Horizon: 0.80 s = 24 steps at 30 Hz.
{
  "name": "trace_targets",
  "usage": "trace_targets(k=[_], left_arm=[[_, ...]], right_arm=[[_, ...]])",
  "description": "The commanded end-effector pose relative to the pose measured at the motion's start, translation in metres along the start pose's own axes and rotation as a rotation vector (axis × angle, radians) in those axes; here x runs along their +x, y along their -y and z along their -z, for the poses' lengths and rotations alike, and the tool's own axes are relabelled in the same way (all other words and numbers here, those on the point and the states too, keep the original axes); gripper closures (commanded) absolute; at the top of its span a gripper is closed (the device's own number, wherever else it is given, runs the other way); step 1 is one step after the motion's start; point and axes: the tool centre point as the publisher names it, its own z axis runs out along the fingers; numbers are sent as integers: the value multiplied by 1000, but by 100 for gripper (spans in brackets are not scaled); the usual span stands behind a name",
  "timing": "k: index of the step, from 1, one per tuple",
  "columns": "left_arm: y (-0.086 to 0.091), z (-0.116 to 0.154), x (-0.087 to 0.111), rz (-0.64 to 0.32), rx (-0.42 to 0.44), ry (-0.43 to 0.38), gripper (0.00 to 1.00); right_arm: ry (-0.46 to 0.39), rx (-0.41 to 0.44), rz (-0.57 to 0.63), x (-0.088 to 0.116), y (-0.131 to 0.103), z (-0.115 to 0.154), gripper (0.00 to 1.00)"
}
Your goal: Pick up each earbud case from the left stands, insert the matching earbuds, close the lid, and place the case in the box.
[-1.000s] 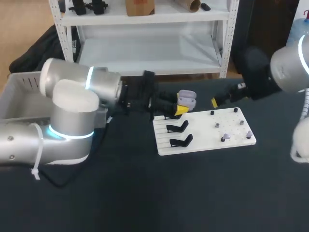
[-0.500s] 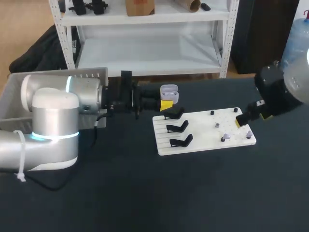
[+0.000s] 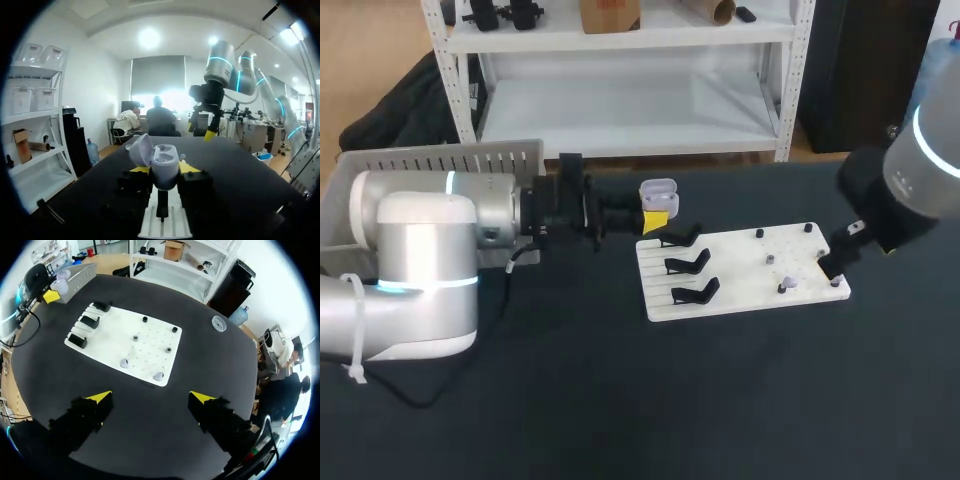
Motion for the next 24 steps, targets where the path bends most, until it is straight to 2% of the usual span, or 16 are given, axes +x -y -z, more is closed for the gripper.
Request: trace_targets(k=[1,6,10,15,19,20,21,22,23,24], left_arm=[[3,0,0,-2,-22,2,100],[3,0,0,-2,-22,2,100],[3,0,0,-2,-22,2,100],[3,0,0,-2,-22,2,100],[3,0,0,-2,-22,2,100],[3,0,0,-2,-22,2,100],[3,0,0,-2,-22,2,100],[3,0,0,-2,-22,2,100],[3,0,0,-2,-22,2,100],[3,0,0,-2,-22,2,100]], right_arm=[[-12,187,22,1,1,-14,0],[-41,192,30,3,8,-32,0],[-92,241,18,4,8,-45,0],[-113,270,-48,5,6,-49,0],[-122,279,-50,4,1,-52,0],[-130,294,-52,4,1,-53,2],[-133,297,-47,4,1,-54,11],[-133,296,-48,4,1,-54,17],[-133,296,-48,4,1,-54,18],[-132,294,-50,4,2,-54,26]])
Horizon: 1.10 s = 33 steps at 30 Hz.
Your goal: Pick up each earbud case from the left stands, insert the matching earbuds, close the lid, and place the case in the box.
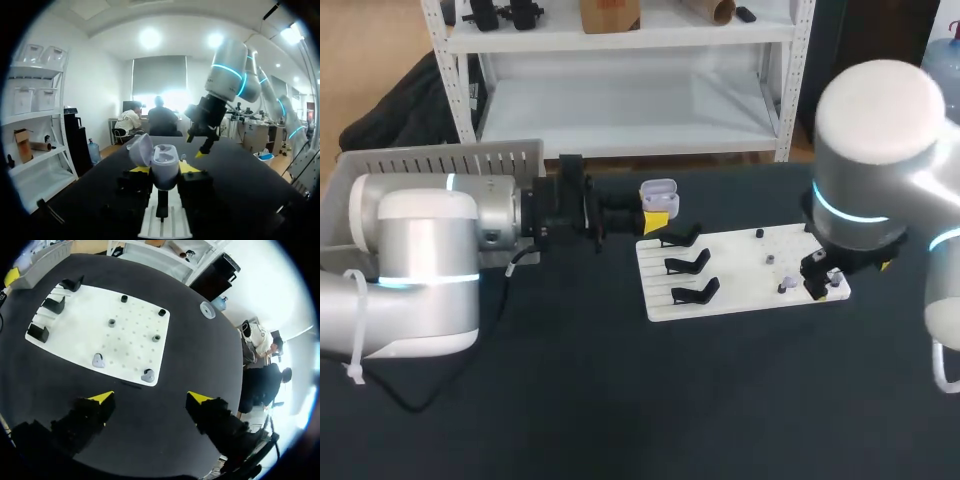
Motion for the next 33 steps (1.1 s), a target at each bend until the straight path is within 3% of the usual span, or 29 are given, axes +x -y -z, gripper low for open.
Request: trace_targets(k=[1,3,10,13,33], left_arm=[[2,0,0,-2,-8,2,100],[2,0,0,-2,-8,2,100],[2,0,0,-2,-8,2,100],[2,0,0,-2,-8,2,100],[2,0,0,-2,-8,2,100]], right_arm=[[1,32,-8,-4,-2,-2,29],[0,32,-9,-4,-2,-2,36],[-14,33,-6,-6,-5,-8,40],[-25,41,2,-7,-8,-11,49],[-57,80,-75,-11,-12,-20,58]])
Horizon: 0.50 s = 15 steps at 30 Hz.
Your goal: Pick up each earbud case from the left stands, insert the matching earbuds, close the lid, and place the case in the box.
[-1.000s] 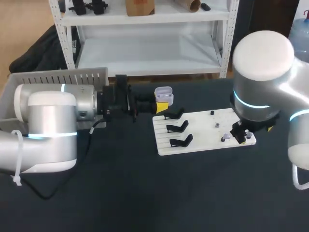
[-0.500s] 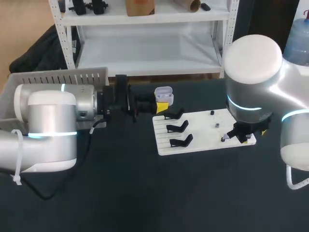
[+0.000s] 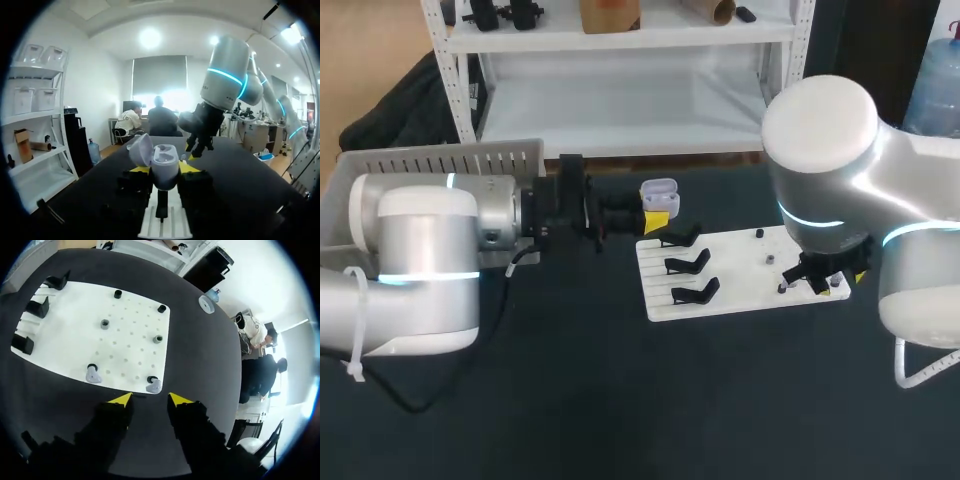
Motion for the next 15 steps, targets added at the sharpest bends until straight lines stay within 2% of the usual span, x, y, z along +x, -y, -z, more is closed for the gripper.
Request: trace_targets(k=[1,6,15], left_arm=[[2,0,1,-2,-7,4,100],[2,0,1,-2,-7,4,100],[2,0,1,-2,-7,4,100]], right_arm=[[0,15,-25,-3,-4,2,57],[1,21,-67,-2,-1,4,52],[2,25,-86,-4,-1,1,53]])
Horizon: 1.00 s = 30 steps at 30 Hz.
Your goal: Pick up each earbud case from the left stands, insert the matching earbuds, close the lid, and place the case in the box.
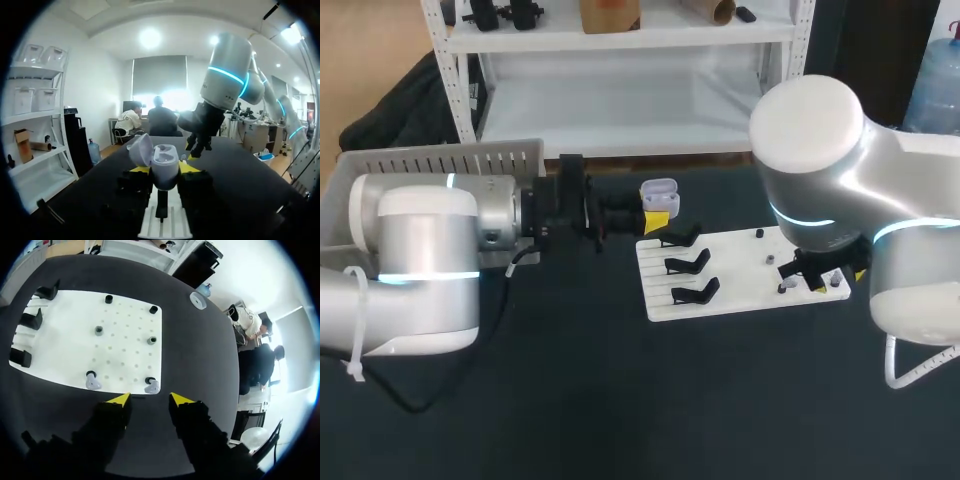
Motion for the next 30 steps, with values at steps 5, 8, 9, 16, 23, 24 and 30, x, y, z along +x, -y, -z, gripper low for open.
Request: trace_targets(k=[5,8,9,16,23,24,30], left_arm=[[2,0,1,-2,-6,4,100],[2,0,1,-2,-6,4,100],[2,0,1,-2,-6,4,100],[2,0,1,-2,-6,4,100],[2,0,1,-2,-6,4,100],[2,0,1,-2,-6,4,100],[2,0,1,-2,-6,4,100]], right_arm=[[-3,4,-10,-4,-1,-8,56],[-12,3,-20,-4,-1,-11,60],[-13,3,-21,-4,-1,-12,61],[-21,5,-25,-5,0,-13,66],[-21,7,-35,-6,2,-14,71],[-22,6,-35,-7,2,-15,71],[-37,0,-37,-7,0,-21,75]])
